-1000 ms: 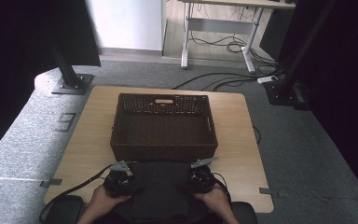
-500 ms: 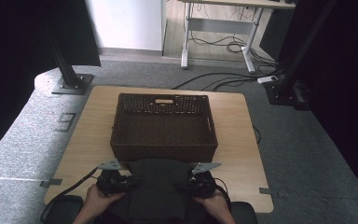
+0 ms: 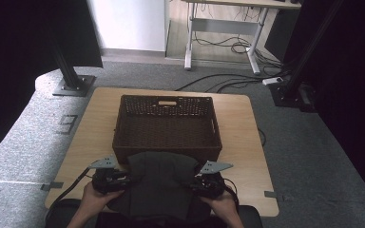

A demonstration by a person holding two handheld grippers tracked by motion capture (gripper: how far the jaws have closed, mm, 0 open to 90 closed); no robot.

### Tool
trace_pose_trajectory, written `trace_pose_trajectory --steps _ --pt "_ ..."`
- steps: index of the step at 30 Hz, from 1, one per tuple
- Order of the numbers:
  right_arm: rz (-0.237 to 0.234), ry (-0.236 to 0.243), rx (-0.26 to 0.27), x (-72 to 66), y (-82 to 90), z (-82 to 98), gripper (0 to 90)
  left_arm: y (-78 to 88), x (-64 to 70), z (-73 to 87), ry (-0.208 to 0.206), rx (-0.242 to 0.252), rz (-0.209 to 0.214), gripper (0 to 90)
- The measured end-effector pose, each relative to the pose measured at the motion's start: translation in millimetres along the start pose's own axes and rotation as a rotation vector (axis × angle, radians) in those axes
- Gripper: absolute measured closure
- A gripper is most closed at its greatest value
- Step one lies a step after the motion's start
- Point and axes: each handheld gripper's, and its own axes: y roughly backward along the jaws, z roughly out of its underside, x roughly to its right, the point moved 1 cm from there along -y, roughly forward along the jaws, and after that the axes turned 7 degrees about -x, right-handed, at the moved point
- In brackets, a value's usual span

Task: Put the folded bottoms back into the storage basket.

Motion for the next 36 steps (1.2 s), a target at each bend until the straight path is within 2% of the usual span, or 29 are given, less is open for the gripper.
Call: trace_pose_trajectory --steps 10,19,20,36 --pt "0.03 0.045 0.051 -6.1 16.8 -17.4 69.0 12.0 3.1 -19.6 -0.03 0.032 0.003 68.6" --pt "0.06 0.07 0.088 -6.5 35.6 -44.7 69.4 26.9 5.9 -50.6 -0.074 0.068 -0.014 68.8" --pt "0.066 0.073 0.095 -5.6 40.2 -51.9 69.4 28.4 5.8 -54.7 -0.076 0.07 -0.016 68.8" --pt "0.071 0.065 0.163 14.0 63.4 -101.9 69.5 51.7 1.1 -120.7 -0.12 0.101 -0.062 68.9"
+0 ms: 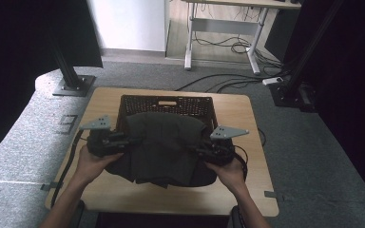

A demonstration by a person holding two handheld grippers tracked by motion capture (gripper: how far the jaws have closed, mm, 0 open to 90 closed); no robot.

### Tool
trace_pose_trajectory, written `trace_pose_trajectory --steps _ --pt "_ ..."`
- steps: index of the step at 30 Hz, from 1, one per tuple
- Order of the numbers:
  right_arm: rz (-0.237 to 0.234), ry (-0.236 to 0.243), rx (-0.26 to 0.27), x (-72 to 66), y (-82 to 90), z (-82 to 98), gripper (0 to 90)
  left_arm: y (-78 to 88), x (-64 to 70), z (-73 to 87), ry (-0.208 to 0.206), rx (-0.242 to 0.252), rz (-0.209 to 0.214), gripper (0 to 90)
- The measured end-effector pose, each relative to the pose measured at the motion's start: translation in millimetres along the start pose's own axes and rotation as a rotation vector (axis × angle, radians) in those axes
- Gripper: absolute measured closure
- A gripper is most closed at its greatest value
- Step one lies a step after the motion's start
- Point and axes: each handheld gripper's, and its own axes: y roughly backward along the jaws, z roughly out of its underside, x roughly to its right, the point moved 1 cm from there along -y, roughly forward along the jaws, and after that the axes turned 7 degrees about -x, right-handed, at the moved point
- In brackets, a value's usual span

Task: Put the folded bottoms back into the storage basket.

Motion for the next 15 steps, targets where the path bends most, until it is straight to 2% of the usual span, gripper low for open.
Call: trace_pose_trajectory --steps 5,10,15 --pt "0.017 0.006 0.022 14.0 1.9 -26.5 69.6 3.7 -10.4 -24.4 -0.009 0.011 -0.014 68.9" --pt "0.026 0.012 0.034 23.5 1.3 -41.5 69.5 3.9 -22.4 -44.0 -0.025 0.02 -0.034 68.9" --pt "0.054 0.016 0.039 37.5 -3.1 -57.6 69.5 -0.9 -39.4 -59.0 -0.051 0.04 -0.043 68.9"
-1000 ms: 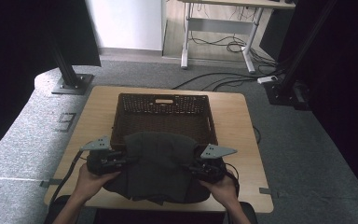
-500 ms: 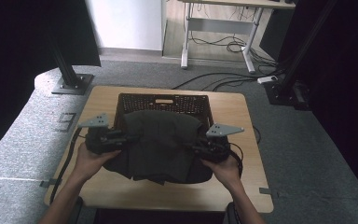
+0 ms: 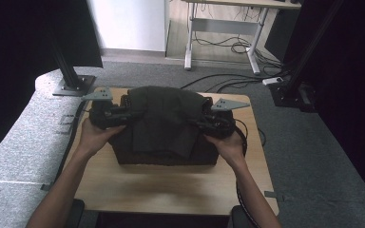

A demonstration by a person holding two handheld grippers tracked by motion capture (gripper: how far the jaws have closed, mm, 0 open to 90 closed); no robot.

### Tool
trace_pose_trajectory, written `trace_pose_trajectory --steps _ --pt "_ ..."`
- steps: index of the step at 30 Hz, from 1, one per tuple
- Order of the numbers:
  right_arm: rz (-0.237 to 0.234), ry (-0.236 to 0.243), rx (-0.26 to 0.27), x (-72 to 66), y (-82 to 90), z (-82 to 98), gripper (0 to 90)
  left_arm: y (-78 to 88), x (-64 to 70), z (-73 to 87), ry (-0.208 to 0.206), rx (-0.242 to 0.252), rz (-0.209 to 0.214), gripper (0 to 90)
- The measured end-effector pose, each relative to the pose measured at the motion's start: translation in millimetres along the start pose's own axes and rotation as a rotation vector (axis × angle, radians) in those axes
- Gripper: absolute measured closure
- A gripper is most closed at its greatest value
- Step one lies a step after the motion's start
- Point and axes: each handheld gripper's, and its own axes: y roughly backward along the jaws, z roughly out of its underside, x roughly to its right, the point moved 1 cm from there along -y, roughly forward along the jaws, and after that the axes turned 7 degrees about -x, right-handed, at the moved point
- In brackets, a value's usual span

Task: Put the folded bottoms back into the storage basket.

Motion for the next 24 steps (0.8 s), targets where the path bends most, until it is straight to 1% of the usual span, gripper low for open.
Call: trace_pose_trajectory --steps 3,7,9,10,11,13,14,15,16,17,18,24 --pt "0.014 -0.011 -0.005 10.3 -5.9 -8.7 69.5 -5.4 -10.9 -5.6 0.0 0.0 -0.015 68.9" --pt "0.047 -0.014 -0.017 19.9 -15.3 -16.8 69.5 -13.1 -24.6 -10.0 0.01 -0.004 -0.038 68.9" --pt "0.06 -0.019 -0.023 25.8 -21.9 -20.0 69.5 -17.9 -33.4 -10.3 0.021 -0.003 -0.043 68.9" --pt "0.069 -0.023 -0.026 30.9 -27.9 -21.6 69.5 -20.2 -37.1 -9.6 0.023 0.0 -0.044 68.9" --pt "0.069 -0.023 -0.026 30.9 -27.9 -21.6 69.5 -22.6 -41.0 -8.6 0.026 0.0 -0.044 68.9" --pt "0.077 -0.024 -0.033 35.6 -33.9 -21.8 69.5 -28.0 -48.5 -6.3 0.03 -0.006 -0.051 68.9" --pt "0.085 -0.027 -0.044 40.4 -41.2 -20.8 69.5 -30.1 -50.9 -5.3 0.031 -0.009 -0.054 68.8" --pt "0.085 -0.027 -0.044 40.4 -41.2 -20.8 69.5 -32.9 -54.2 -4.1 0.032 -0.013 -0.058 68.8" --pt "0.095 -0.027 -0.054 45.0 -48.4 -18.9 69.5 -35.8 -57.2 -2.7 0.034 -0.018 -0.061 68.9" --pt "0.095 -0.027 -0.054 45.0 -48.4 -18.9 69.5 -38.8 -60.1 -1.3 0.037 -0.023 -0.064 68.9" --pt "0.098 -0.033 -0.059 47.6 -52.1 -17.6 69.5 -42.6 -63.1 0.6 0.042 -0.028 -0.068 68.9" --pt "0.119 -0.062 -0.1 61.9 -72.7 -4.9 69.5 -61.0 -74.1 13.7 0.071 -0.067 -0.079 68.9"
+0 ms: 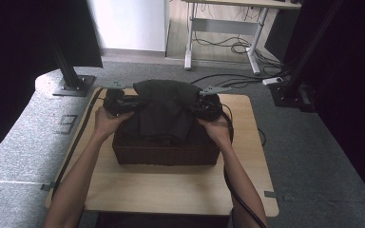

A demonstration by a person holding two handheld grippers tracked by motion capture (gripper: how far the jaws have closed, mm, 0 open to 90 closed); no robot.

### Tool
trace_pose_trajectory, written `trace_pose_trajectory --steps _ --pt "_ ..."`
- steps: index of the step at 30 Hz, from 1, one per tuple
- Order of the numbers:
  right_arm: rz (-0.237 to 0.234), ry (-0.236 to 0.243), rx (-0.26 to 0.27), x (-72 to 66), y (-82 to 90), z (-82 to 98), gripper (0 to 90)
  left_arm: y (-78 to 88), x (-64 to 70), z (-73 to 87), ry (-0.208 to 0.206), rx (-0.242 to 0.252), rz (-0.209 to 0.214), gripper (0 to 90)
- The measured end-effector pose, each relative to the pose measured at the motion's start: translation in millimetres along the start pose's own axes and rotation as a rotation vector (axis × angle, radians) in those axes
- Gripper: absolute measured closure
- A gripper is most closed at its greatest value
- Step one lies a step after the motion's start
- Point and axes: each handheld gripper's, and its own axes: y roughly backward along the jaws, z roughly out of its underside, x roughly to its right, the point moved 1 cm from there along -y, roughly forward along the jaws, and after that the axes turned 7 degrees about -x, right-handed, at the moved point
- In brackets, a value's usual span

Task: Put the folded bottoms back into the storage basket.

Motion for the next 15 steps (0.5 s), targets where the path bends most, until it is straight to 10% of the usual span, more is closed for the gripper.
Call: trace_pose_trajectory --steps 15 --pt "-0.034 -0.048 -0.169 -7.6 -62.5 24.6 69.5 -16.7 -14.1 42.2 0.047 -0.206 -0.083 68.8"
